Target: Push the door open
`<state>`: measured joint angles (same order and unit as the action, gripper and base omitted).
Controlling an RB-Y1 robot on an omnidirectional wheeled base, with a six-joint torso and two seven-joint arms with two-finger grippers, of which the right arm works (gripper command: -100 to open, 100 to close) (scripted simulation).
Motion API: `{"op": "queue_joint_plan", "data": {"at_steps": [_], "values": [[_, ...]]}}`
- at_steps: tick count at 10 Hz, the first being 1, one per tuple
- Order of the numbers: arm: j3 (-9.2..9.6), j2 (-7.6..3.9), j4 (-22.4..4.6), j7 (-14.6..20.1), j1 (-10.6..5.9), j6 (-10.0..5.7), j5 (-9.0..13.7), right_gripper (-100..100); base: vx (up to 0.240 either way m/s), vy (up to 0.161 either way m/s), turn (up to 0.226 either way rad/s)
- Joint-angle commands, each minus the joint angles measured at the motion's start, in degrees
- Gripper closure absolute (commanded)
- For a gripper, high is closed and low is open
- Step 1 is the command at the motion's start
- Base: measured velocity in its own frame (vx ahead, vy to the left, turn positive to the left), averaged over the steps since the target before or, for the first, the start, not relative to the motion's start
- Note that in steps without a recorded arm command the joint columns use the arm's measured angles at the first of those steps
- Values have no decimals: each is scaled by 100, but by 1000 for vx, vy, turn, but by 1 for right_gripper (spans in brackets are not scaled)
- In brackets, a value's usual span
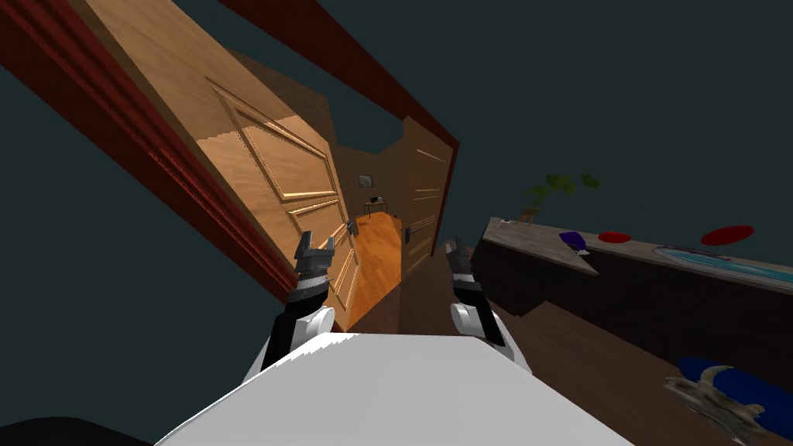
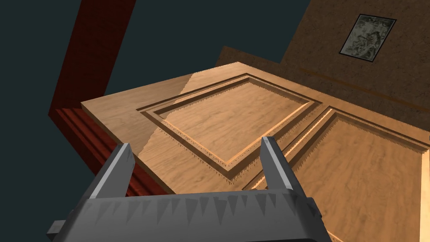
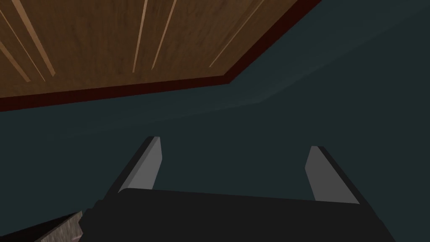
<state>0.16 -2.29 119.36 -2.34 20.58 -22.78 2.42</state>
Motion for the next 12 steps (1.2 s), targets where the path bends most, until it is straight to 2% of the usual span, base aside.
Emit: {"op": "queue_joint_plan", "data": {"at_steps": [1, 2, 3, 12], "values": [[70, -10, -286, 24, -167, -25, -20, -100, 74, -115, 72], [70, -10, -298, 24, -167, -25, -20, -100, 44, -75, 21], [110, -22, -452, 42, -258, -20, -30, -100, 36, -57, 27], [520, -69, -2030, 231, -1188, 29, -123, -100, 70, -105, 70]]}}
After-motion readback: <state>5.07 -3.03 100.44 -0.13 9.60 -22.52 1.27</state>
